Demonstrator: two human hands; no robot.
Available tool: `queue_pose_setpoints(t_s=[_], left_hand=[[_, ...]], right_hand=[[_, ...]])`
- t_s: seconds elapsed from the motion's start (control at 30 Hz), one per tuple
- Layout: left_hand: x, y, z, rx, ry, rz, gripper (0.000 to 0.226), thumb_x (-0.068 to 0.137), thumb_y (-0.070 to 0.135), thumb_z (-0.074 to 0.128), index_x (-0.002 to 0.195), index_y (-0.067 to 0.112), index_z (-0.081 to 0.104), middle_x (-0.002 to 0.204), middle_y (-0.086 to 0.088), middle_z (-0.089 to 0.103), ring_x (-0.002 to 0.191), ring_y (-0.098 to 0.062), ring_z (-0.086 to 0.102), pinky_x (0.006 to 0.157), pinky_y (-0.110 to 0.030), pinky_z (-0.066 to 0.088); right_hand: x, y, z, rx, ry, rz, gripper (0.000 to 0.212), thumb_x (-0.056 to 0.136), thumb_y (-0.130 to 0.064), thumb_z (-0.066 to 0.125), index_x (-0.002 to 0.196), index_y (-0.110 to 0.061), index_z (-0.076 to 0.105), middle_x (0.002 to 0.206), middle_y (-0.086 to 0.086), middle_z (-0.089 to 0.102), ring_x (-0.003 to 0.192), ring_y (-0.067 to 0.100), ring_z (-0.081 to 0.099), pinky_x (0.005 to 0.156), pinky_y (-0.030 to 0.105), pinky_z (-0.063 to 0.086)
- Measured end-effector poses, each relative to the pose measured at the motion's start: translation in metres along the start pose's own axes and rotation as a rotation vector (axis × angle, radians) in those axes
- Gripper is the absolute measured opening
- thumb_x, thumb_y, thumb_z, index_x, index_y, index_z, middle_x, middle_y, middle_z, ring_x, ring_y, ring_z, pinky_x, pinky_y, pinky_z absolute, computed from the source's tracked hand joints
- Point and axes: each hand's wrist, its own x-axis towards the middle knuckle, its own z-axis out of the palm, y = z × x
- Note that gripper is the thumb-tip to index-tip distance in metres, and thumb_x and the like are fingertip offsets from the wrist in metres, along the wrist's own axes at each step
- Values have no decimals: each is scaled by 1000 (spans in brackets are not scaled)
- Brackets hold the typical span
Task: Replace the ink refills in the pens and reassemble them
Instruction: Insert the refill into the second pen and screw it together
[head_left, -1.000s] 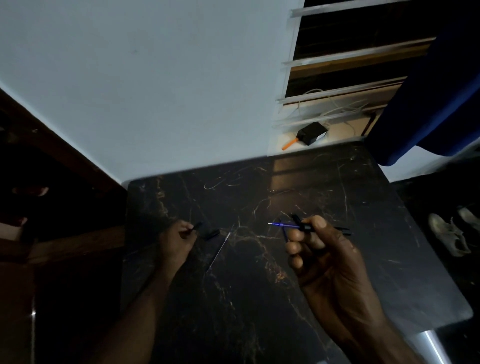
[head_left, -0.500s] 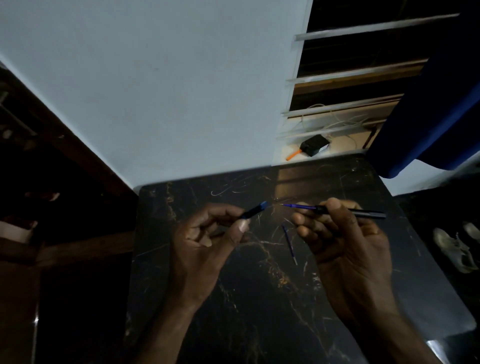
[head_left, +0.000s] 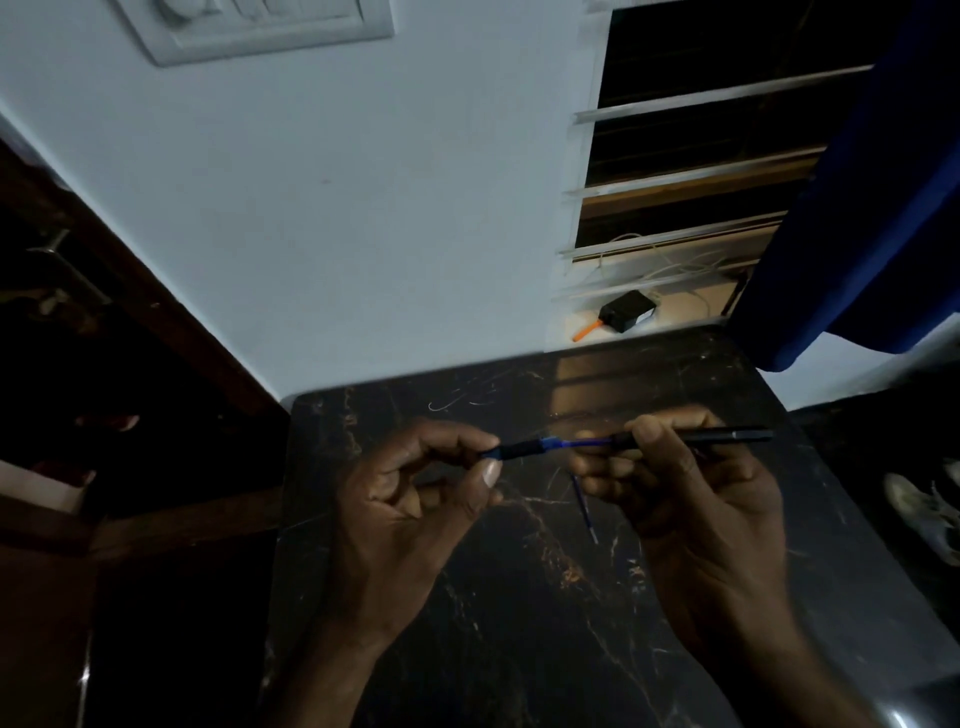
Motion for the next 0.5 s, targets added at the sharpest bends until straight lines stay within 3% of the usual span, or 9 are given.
queue_pose_setpoints(t_s=[0.13,0.27,0.4,0.5], left_hand=[[1,2,0,-36,-28,-19,7,87,7,78,93,10,75,94,-7,76,72,-20,76,64,-33,63],[0,3,15,-158,-31,-95,12,82,20,78,92,13,77,82,-13,74,69,-23,74,61,-38,62],[-4,3,38,-350,19,-228,12,80,24,75,91,19,79,77,-8,73,72,-18,71,57,-31,58],[-6,2,55,-417,89,-268,14,80,26,75,91,18,79,75,-12,73,64,-21,71,52,-29,56]], right_hand=[[-3,-3,-2,-86,-30,-43,15,87,-15,63,80,-17,76,77,15,76,73,38,75,63,38,61],[-5,-1,0,-108,-24,-50,13,85,-18,66,84,-14,78,84,18,76,75,34,74,62,37,59],[-5,2,0,-92,-46,-32,24,84,-29,76,90,-5,75,76,19,69,67,31,67,58,37,56],[-4,5,-3,-56,-111,-12,32,85,-22,76,100,4,69,72,24,65,62,30,65,53,36,54]])
